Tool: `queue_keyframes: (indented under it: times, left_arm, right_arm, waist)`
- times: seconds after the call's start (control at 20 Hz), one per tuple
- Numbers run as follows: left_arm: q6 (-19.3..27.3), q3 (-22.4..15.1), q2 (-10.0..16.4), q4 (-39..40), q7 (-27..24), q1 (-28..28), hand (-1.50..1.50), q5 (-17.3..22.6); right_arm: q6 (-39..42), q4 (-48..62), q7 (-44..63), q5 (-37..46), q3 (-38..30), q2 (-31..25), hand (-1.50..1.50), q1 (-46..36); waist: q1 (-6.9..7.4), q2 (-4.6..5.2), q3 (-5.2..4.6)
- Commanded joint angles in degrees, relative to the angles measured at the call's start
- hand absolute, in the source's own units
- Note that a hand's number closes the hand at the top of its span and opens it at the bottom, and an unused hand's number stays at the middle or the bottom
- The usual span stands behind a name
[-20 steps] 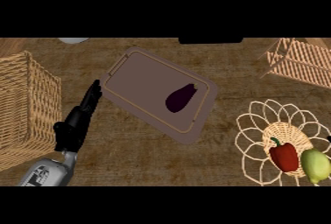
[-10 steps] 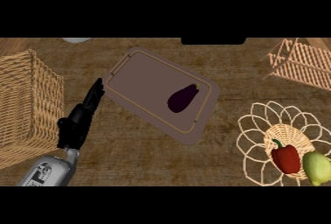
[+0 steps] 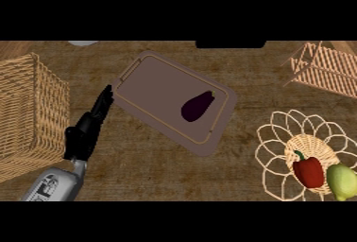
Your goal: Pick the bell pepper from the placemat and place it in the tiered shelf
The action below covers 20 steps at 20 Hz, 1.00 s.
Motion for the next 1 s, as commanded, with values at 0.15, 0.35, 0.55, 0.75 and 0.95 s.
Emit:
queue_keyframes:
  times: [0.15,0.35,0.55,0.75,0.95]
  left_arm:
    - [-1.52,0.94,-0.42,0.12,1.66,-1.1,0.0,0.43]
    - [-2.54,1.9,-1.34,-0.05,-1.72,1.56,0.0,-1.67]
    - [-2.34,2.08,-2.54,-3.63,1.93,2.15,0.0,-3.72]
    - [-4.56,4.32,-3.58,-0.43,0.25,1.04,0.0,-3.85]
    - [-2.47,3.37,-7.27,0.58,2.43,-1.21,0.0,-7.82]
  right_arm:
    - [5.75,-10.73,16.39,5.47,1.96,-9.25,-1.5,1.98]
    - [8.31,-16.16,22.21,6.28,1.11,-5.24,-1.5,1.46]
    - [9.5,-20.61,27.84,9.82,3.23,-0.28,-1.5,-0.84]
    - [7.6,-21.39,30.28,18.33,9.61,6.11,-1.5,-3.02]
    - [10.79,-25.36,34.18,19.91,7.92,8.49,-1.5,-3.77]
  waist:
    - [0.02,0.01,0.06]
    - [0.2,0.0,0.15]
    - [0.42,0.01,0.17]
    - [0.57,0.08,0.18]
    - [0.34,0.04,0.18]
